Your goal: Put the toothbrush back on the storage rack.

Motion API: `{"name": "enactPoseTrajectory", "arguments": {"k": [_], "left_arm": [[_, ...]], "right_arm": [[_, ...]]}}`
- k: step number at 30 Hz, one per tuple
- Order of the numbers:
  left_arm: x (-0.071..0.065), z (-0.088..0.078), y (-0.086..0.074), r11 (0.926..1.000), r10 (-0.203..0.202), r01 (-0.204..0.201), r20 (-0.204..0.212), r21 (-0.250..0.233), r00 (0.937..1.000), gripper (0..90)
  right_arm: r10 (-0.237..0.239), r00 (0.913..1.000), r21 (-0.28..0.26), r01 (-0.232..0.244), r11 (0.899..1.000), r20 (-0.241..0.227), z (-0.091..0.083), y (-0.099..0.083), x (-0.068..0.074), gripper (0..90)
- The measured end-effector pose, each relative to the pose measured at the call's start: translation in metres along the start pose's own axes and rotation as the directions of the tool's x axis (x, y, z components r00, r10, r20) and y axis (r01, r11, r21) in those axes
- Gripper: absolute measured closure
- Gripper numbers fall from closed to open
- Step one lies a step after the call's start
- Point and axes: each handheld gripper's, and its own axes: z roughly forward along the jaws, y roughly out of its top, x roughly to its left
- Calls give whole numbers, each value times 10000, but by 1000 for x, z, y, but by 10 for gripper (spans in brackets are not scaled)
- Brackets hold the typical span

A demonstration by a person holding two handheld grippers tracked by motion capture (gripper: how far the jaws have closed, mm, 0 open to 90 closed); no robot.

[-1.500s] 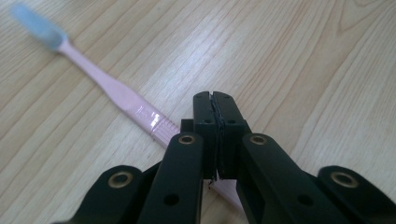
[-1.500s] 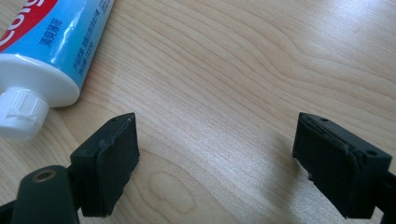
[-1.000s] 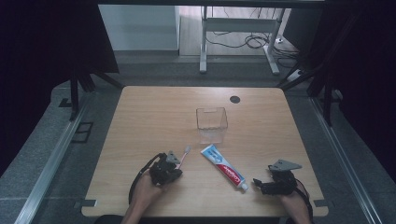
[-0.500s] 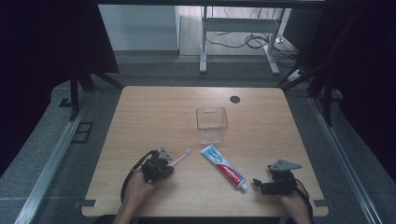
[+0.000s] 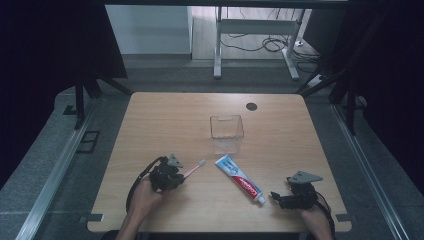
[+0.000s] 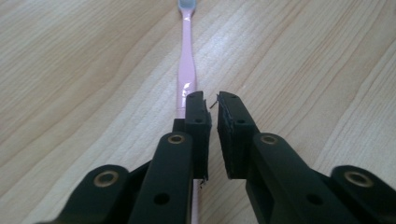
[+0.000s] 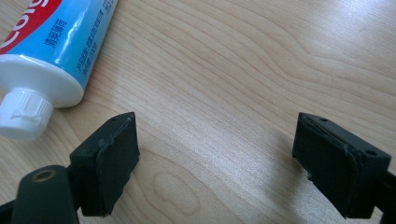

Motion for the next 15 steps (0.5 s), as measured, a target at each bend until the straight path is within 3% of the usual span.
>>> {"name": "enactPoseTrajectory", "arguments": {"k": [9,15], "left_arm": [[12,-4,9,9965,159,-143,-191,819,9997,769],[17,0,20,9889,327,-291,-218,1455,9992,741]], "right_arm": [[-16,10000,-24,16,10000,30,0,0,0,147],[-1,10000,-110,2,9999,57,-1,0,0,144]]}}
